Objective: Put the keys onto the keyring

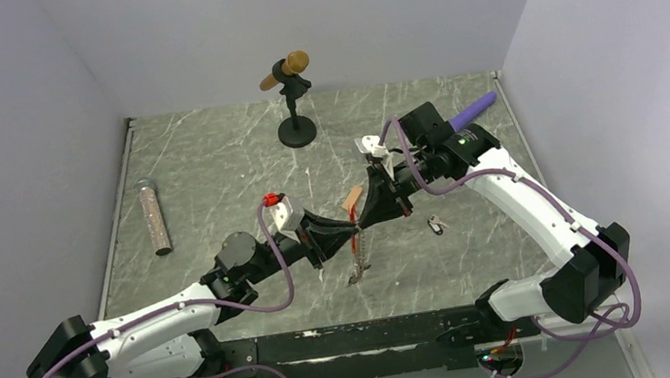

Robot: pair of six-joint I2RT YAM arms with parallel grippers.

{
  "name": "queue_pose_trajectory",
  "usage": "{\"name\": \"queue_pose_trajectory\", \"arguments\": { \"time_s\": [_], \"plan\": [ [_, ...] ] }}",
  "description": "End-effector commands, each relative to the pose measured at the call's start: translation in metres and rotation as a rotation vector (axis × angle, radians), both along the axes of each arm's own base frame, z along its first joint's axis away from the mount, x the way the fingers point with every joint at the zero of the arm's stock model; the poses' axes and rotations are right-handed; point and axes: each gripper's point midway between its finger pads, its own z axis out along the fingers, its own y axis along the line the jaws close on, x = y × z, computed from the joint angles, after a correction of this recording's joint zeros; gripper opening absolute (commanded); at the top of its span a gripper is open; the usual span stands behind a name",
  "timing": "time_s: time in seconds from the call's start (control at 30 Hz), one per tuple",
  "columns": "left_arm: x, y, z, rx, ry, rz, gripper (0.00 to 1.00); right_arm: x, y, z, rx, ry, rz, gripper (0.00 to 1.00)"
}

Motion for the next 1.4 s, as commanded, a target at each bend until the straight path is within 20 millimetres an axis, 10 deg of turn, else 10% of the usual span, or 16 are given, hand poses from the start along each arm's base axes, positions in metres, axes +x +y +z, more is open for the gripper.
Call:
{"name": "queue_pose_trajectory", "arguments": {
  "time_s": [0.0, 0.37, 1.37],
  "plan": [
    [-0.009, 0.003, 0.033, -0.075, -0.069, -0.041, 0.26, -0.004, 0.002, 0.009, 0.022, -0.02, 0.019, 0.0],
    [-0.014, 0.001, 0.014, 0.178, -0.145, -0.15, 0.45, -0.005, -0.002, 0.005, -0.027, -0.055, 0.032, 0.0],
    [0.0, -0.013, 0.009, 0.237, -0.111, -0.145, 0.28, -0.003, 0.001, 0.008, -0.037, -0.059, 0.039, 0.0]
  ]
}}
